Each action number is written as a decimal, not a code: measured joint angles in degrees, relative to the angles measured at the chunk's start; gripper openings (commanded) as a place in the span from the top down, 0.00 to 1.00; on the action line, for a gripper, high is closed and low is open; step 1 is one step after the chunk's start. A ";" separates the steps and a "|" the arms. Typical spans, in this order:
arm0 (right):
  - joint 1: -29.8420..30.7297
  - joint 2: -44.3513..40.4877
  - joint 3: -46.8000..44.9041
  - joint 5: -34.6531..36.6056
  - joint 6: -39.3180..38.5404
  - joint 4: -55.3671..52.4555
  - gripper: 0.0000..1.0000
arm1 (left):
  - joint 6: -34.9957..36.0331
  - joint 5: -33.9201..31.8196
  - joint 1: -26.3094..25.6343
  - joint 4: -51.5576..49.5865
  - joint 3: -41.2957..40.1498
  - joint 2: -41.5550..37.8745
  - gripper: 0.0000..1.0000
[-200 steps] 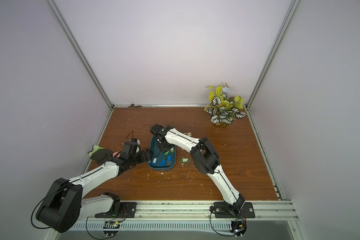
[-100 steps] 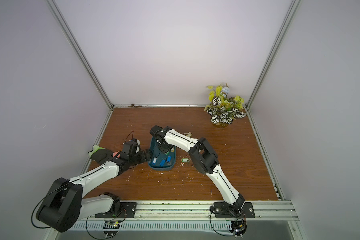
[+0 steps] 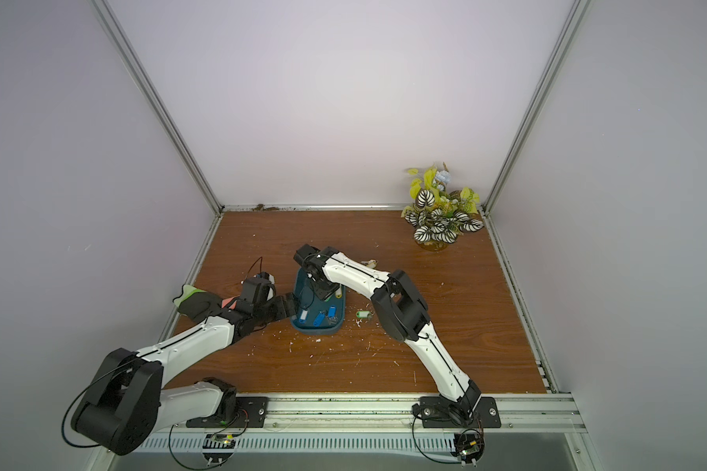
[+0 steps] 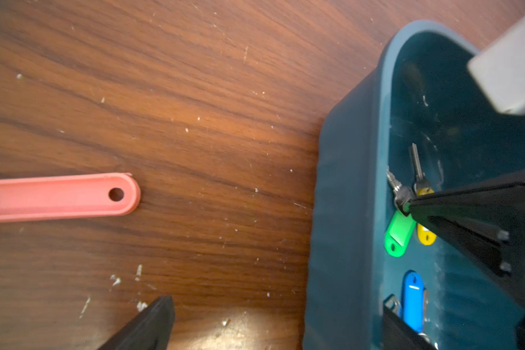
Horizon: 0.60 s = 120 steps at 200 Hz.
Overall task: Take the keys out of the storage box
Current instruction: Pick up the key from the storage box.
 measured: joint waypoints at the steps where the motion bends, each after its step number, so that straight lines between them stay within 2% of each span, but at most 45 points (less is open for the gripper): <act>1: 0.00 -0.02 0.00 -0.02 0.00 0.00 1.00 | 0.00 0.00 0.00 -0.07 0.02 0.00 0.01; 44: 0.00 -6.23 -5.20 -2.43 -0.59 1.75 1.00 | 0.59 -1.51 0.00 -1.53 1.27 -1.38 0.01; 120: 0.00 -32.13 -23.56 -9.27 -0.55 8.44 1.00 | 1.31 -4.48 0.00 -1.38 3.26 -2.47 0.01</act>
